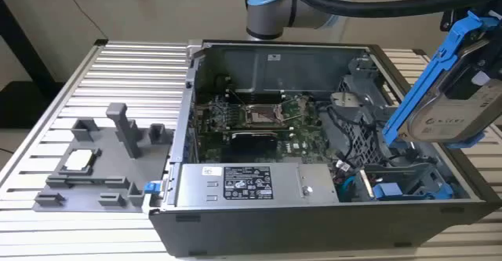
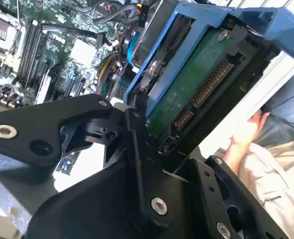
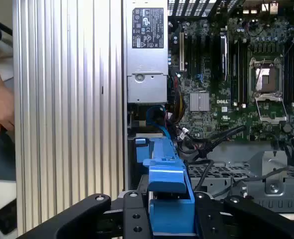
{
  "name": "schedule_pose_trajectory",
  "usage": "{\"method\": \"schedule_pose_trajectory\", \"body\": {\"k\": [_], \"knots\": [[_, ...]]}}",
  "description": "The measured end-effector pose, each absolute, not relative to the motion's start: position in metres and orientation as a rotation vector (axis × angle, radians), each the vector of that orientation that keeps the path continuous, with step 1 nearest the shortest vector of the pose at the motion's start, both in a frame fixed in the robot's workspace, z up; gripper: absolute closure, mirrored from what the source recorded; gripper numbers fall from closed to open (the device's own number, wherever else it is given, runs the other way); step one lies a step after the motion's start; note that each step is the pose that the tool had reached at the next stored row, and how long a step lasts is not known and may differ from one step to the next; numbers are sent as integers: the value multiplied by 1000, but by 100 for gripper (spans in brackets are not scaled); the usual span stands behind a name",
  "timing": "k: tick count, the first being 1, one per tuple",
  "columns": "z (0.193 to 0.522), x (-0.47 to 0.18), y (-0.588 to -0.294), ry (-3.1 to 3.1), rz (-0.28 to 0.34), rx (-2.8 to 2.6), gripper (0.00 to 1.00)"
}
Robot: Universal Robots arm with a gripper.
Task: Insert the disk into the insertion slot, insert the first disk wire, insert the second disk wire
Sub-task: 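Insert the disk into the insertion slot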
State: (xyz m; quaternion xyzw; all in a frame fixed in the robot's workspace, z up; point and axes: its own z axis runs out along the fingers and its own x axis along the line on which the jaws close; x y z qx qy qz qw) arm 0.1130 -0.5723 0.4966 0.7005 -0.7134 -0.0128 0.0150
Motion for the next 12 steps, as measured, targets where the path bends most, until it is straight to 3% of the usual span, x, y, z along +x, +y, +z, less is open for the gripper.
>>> {"method": "schedule_pose_trajectory", "body": {"k": [12], "knots": [[497, 113, -572, -2220, -40, 2180, 67]]}}
